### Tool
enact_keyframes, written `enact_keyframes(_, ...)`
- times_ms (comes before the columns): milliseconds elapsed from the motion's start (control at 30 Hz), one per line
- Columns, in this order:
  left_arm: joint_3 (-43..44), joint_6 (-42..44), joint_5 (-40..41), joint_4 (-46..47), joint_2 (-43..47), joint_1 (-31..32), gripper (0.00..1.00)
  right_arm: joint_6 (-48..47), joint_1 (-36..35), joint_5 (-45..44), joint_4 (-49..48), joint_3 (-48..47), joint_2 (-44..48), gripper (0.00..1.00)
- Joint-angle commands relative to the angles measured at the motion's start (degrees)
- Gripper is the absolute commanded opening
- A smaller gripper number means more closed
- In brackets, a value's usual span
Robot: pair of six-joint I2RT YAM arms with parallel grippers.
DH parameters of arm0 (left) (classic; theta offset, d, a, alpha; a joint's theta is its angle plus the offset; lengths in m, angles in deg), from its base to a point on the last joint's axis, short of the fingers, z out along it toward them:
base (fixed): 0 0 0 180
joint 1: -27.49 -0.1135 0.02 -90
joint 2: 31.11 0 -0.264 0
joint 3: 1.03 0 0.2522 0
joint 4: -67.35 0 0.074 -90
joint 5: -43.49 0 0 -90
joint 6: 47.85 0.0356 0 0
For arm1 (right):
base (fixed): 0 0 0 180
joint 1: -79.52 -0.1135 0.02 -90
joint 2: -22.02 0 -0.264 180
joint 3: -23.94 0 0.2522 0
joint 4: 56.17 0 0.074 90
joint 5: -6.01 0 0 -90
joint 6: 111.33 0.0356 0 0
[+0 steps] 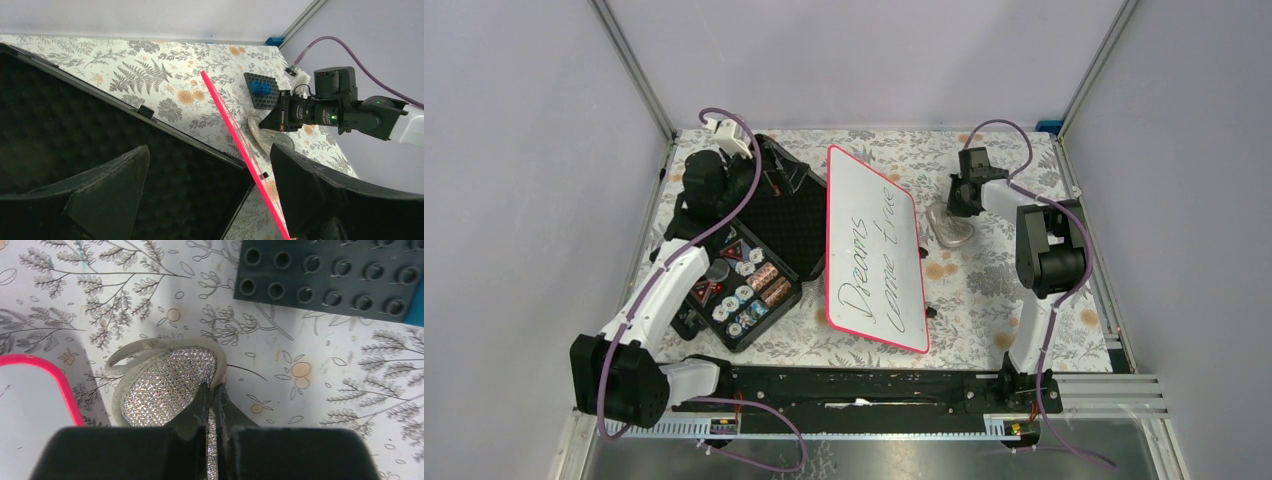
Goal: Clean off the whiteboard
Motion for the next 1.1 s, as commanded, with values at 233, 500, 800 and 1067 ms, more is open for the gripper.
enact_keyframes(233,2.8,-1.5,-1.5,1.4,-1.0,0.2,0.99,0.2,0.3,-8.9,-5.0,8.7,12.8,0.00)
enact_keyframes(500,5.0,-3.0,-3.2,-1.6,-3.6,0.3,0.99,4.2,2.3,-4.8,-14.9,17.1,21.1,0.00)
enact_keyframes(800,8.4,-6.2,-9.5,-4.4,-9.5,3.5,0.90,9.5,3.3,11.8,-21.0,22.1,29.0,0.00)
enact_keyframes(1067,13.4,5.3,10.7,-18.6,-7.2,13.8,0.90,18.6,2.5,33.7,-30.1,26.7,30.9,0.00)
